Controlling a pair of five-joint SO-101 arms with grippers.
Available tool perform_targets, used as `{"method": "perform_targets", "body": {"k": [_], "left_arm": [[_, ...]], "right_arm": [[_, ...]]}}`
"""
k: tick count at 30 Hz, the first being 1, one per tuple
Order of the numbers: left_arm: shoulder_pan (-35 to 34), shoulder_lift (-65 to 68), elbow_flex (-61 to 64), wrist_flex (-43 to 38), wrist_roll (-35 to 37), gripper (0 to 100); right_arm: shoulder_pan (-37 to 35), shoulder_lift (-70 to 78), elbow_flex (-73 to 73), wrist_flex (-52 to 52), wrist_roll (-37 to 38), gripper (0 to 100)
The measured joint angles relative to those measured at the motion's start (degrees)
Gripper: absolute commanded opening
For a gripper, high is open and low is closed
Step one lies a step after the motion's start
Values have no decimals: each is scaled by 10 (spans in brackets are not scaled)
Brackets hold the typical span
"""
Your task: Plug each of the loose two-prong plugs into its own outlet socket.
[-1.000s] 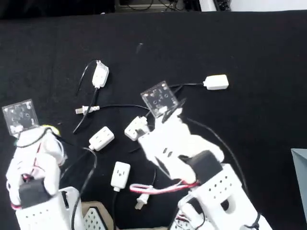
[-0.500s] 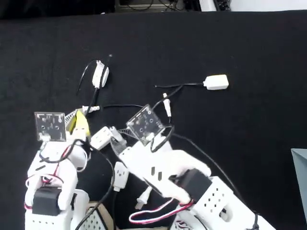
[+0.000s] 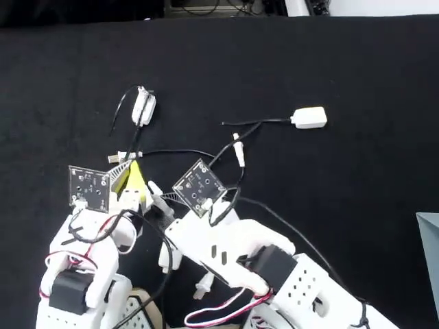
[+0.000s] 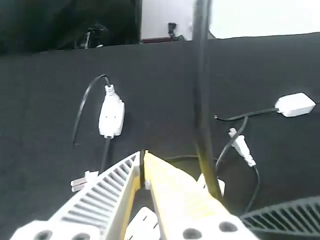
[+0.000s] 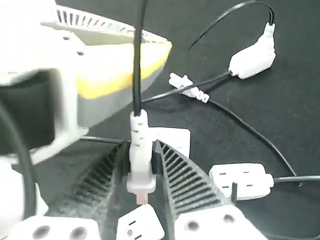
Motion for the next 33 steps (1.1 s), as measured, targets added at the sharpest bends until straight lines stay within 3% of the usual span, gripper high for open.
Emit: {"method": "perform_targets", "body": {"k": [9, 33], "left_arm": [[76, 0, -12, 31, -53, 29], [116, -2, -28, 46, -54, 29]], "right_arm": [[-23, 0, 18, 0, -1, 12], [-31, -1, 34, 11, 1, 12]]}}
